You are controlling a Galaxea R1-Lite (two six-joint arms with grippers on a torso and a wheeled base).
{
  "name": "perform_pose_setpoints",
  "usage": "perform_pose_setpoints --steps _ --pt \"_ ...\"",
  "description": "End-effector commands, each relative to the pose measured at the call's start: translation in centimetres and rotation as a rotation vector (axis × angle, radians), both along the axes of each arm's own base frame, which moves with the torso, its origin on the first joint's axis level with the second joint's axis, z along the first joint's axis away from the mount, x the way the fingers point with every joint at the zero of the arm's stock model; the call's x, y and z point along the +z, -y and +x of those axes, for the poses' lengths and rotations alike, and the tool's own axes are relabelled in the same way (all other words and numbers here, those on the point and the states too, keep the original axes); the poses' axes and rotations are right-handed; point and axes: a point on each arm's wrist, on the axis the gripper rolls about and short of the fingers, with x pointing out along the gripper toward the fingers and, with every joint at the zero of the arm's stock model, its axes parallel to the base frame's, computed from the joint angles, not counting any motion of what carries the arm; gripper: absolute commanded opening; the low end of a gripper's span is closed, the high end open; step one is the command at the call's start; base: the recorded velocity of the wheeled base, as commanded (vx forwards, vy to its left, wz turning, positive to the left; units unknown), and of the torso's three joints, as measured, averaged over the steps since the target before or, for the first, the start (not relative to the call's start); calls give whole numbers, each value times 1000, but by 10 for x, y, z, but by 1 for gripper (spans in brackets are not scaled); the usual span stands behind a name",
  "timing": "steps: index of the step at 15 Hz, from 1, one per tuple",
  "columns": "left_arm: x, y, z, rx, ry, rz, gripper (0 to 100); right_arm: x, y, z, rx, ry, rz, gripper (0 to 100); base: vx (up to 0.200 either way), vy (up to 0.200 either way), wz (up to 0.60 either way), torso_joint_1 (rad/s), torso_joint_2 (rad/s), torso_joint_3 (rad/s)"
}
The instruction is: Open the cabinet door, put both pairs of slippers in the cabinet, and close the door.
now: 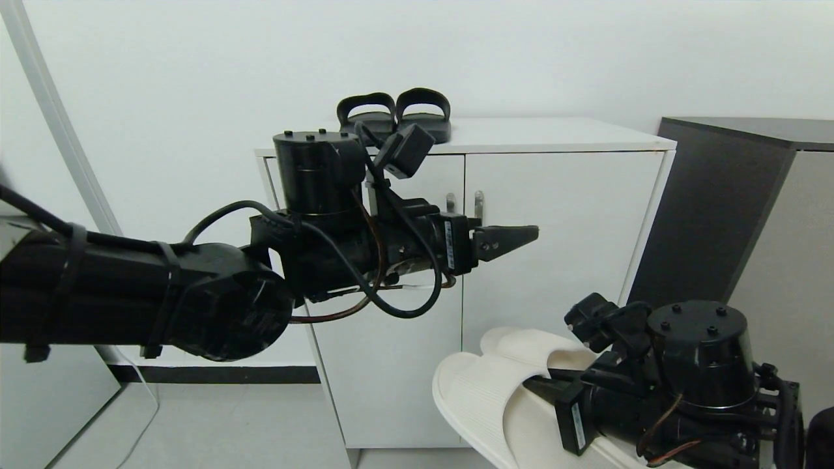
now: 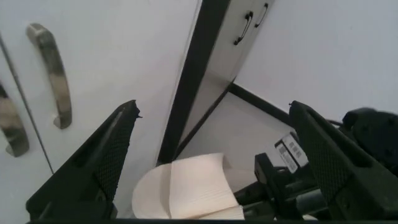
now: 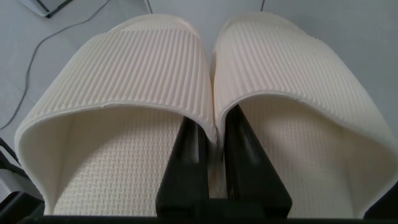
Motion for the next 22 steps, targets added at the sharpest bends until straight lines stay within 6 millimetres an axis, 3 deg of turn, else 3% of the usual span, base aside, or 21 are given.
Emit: perform_pose_setpoints --steps 1,4,8,13,22 --pt "-2 -1 12 -1 -23 -11 100 -2 -1 1 1 -8 -4 0 0 0 0 0 0 0" --pt "-15 5 41 79 -37 -6 100 -3 -1 1 1 -9 -6 0 0 0 0 0 0 0" --pt "-21 -4 67 138 -59 9 100 -3 -1 1 1 -11 -8 0 0 0 0 0 0 0" --pt "-20 0 77 132 -64 10 100 -7 -2 2 0 -19 -15 0 0 0 0 0 0 0" --pt "-36 20 97 122 -82 23 100 -7 -2 2 0 -20 -16 0 0 0 0 0 0 0"
